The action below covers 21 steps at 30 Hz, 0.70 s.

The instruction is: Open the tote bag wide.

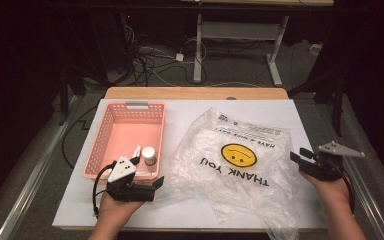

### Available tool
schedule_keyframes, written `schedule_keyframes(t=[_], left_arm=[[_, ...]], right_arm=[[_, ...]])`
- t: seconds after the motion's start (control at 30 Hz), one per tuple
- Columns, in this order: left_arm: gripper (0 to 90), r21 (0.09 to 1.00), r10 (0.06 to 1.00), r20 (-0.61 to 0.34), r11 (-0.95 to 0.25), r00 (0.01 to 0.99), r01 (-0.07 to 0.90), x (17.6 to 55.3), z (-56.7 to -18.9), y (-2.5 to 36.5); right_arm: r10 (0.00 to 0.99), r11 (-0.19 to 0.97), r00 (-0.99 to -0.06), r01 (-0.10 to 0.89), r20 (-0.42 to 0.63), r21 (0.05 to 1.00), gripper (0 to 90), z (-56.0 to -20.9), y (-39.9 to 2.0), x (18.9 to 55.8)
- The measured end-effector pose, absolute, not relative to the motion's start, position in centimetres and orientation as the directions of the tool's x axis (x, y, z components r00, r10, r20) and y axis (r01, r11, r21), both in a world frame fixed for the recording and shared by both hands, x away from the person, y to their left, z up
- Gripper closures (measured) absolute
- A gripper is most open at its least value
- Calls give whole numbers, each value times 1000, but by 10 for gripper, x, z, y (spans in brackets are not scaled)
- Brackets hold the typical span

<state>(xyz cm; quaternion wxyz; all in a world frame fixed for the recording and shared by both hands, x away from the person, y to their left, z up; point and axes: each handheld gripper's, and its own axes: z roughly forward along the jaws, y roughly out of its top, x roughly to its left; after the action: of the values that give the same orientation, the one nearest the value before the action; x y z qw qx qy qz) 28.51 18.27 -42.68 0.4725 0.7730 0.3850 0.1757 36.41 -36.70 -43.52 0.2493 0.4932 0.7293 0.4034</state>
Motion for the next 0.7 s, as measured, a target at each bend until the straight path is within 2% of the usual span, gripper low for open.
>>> schedule_keyframes(t=[0.03, 0.2, 0.33, 0.4, 0.57, 0.63, 0.7], left_arm=[[0, 867, 760, -91, -257, 643, 426, 285, -427, 183], [0, 867, 764, -98, -249, 638, 431, 286, -428, 184], [0, 866, 765, -98, -251, 637, 434, 287, -429, 184], [0, 866, 763, -106, -244, 637, 436, 287, -429, 184], [0, 864, 759, -101, -254, 644, 435, 288, -430, 182], [0, 865, 758, -101, -253, 645, 433, 287, -429, 182], [0, 867, 757, -101, -251, 645, 430, 287, -429, 183]], right_arm=[[929, 166, -366, 547, 56, 821, 541, -439, -371, 384], [943, 115, -318, 592, 100, 797, 502, -451, -377, 424], [942, 108, -317, 593, 108, 798, 467, -454, -377, 443], [935, 105, -325, 637, 143, 764, 403, -458, -378, 463], [932, 123, -333, 658, 141, 743, 402, -467, -375, 479], [927, 166, -357, 667, 116, 727, 448, -473, -368, 484], [918, 187, -380, 659, 108, 728, 578, -473, -366, 484]])
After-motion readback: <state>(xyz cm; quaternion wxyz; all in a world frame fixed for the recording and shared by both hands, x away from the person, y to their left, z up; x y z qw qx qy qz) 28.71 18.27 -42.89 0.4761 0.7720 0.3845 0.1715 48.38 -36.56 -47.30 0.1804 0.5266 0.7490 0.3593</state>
